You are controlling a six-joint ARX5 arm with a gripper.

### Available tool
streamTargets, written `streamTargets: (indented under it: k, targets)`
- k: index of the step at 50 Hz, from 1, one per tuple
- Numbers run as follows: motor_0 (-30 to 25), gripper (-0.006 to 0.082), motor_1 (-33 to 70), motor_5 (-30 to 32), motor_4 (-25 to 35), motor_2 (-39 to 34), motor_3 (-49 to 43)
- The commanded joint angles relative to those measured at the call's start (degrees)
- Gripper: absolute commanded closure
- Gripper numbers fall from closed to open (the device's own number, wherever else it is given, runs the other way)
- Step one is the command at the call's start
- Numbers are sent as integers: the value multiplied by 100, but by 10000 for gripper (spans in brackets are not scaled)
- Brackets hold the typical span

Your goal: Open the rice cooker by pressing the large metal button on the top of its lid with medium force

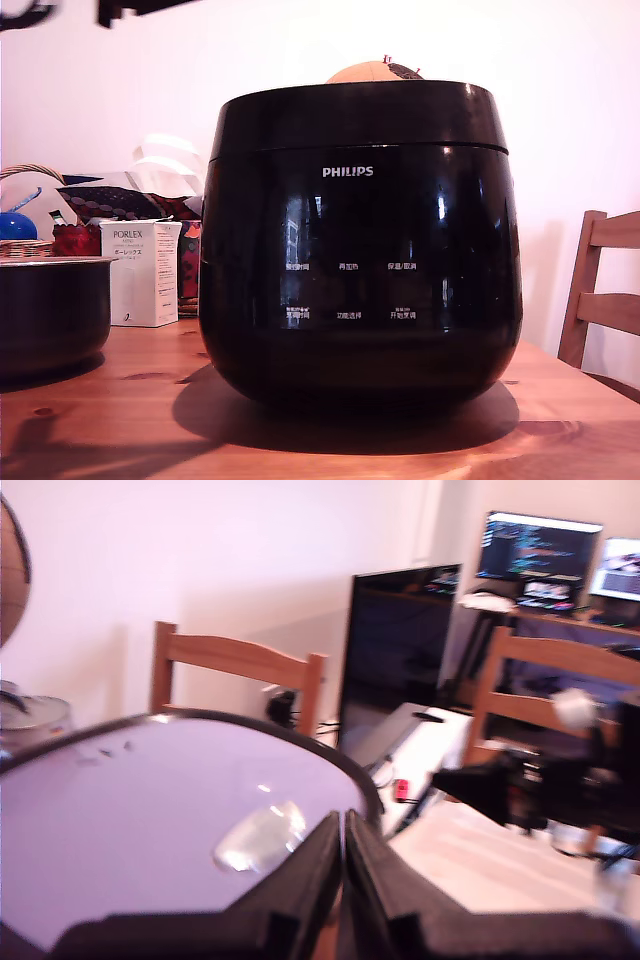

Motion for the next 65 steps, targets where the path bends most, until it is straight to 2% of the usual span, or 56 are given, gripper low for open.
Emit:
streamTargets:
  k: [1, 18, 37, 53, 65]
  targets:
    - [-87, 789, 223, 31, -103, 98, 79]
    - [-407, 789, 1176, 365, -595, 629, 79]
    - [-586, 789, 1547, 778, -1180, 673, 57]
    - [-592, 789, 1746, 929, -1279, 673, -20]
    - [-693, 789, 1888, 925, -1276, 675, -546]
